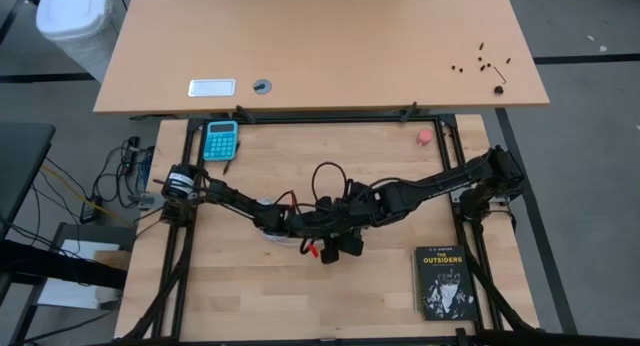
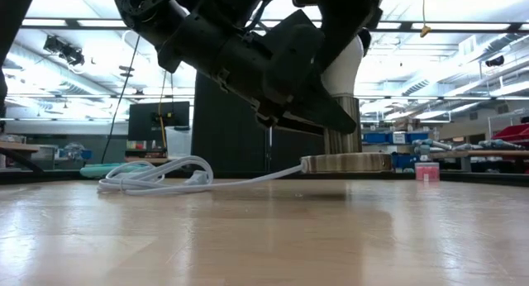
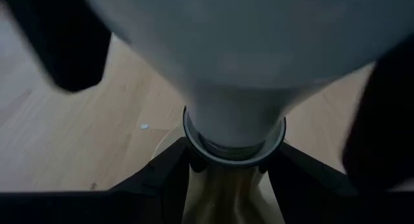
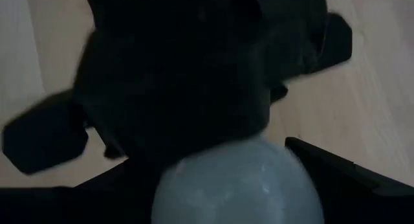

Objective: Screw lightbulb
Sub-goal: Insert the lightbulb into the lamp

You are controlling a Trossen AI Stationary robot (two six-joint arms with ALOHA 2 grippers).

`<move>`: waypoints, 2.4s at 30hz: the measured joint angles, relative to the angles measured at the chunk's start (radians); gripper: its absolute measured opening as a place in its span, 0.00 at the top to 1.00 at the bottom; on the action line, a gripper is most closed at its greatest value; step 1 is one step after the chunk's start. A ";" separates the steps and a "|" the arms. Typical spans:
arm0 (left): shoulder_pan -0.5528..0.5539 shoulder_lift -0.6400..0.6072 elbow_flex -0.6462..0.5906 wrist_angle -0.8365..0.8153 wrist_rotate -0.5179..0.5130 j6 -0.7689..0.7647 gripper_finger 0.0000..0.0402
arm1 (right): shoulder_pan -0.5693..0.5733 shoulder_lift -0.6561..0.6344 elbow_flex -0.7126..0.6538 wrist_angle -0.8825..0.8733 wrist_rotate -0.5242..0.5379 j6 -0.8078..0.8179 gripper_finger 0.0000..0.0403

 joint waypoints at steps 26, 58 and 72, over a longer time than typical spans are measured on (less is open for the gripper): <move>0.000 0.000 0.000 -0.001 0.002 -0.003 0.52 | 0.005 -0.007 0.041 -0.028 0.011 -0.027 0.25; 0.000 0.001 -0.001 -0.008 0.006 -0.003 0.52 | 0.072 -0.218 0.070 -0.174 0.230 0.020 0.26; 0.000 0.001 -0.001 -0.001 0.003 -0.003 0.52 | 0.247 -0.247 -0.250 -0.133 0.375 0.384 0.27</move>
